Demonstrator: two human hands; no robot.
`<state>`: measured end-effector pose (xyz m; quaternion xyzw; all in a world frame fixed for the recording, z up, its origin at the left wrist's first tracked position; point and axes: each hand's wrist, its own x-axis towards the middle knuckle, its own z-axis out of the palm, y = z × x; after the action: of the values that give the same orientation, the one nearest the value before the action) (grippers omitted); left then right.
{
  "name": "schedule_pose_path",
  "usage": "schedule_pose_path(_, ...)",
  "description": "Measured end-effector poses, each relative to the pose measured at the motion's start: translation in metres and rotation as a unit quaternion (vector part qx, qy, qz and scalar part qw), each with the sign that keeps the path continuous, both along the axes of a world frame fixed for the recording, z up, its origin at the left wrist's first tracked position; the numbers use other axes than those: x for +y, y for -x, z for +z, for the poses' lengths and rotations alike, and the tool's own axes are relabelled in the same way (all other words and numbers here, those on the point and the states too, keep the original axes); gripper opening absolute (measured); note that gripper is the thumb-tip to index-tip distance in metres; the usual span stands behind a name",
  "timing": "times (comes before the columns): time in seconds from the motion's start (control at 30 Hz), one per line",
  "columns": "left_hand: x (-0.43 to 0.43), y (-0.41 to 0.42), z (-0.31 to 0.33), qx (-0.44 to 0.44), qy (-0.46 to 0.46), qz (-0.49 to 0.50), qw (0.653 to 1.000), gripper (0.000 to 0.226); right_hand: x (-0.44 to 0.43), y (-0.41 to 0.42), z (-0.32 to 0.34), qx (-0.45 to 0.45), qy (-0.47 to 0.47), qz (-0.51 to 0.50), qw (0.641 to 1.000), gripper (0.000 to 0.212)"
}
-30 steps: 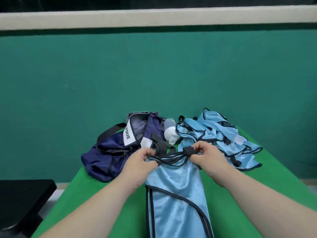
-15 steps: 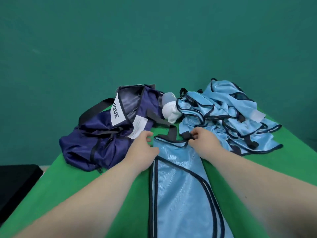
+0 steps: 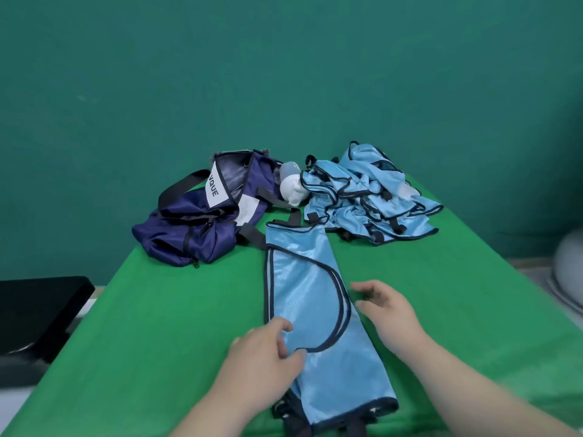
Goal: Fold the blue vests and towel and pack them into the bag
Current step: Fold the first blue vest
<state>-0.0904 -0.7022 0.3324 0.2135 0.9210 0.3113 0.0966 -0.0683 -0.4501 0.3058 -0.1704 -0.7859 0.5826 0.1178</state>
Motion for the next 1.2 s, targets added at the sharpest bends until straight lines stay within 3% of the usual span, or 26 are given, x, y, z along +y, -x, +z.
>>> schedule_pose_path(0.17, 0.007, -0.039, 0.004, 0.044, 0.056, 0.004, 0.997, 0.047, -0.02, -0.051, -0.006, -0.021, -0.018, 0.023, 0.999, 0.027)
schedule_pose_path(0.4, -0.008, -0.031, 0.002, -0.028, -0.114, 0.087, 0.989, 0.045, -0.028, -0.075, -0.01, 0.008, -0.081, 0.077, 0.994, 0.028)
schedule_pose_path(0.8, -0.035, 0.003, -0.019, -0.029, -0.125, 0.042, 0.991, 0.04, -0.025, -0.092, -0.02, 0.129, -0.241, 0.202, 0.941, 0.014)
schedule_pose_path(0.9, -0.043, 0.005, -0.02, 0.024, -0.067, -0.015, 0.997, 0.038, -0.024, -0.091, -0.017, 0.131, -0.267, 0.225, 0.928, 0.013)
schedule_pose_path(1.03, -0.053, 0.0, -0.013, 0.09, -0.071, -0.162, 0.98, 0.02, -0.016, -0.091, -0.01, 0.127, -0.271, 0.251, 0.92, 0.015)
schedule_pose_path(1.1, -0.059, -0.002, -0.011, 0.082, -0.038, -0.246, 0.965, 0.025, -0.01, -0.093, -0.008, 0.115, -0.273, 0.269, 0.917, 0.02)
schedule_pose_path(1.2, -0.063, -0.003, -0.012, 0.042, 0.007, -0.286, 0.957, 0.033, -0.007, -0.096, -0.006, 0.097, -0.283, 0.286, 0.911, 0.028)
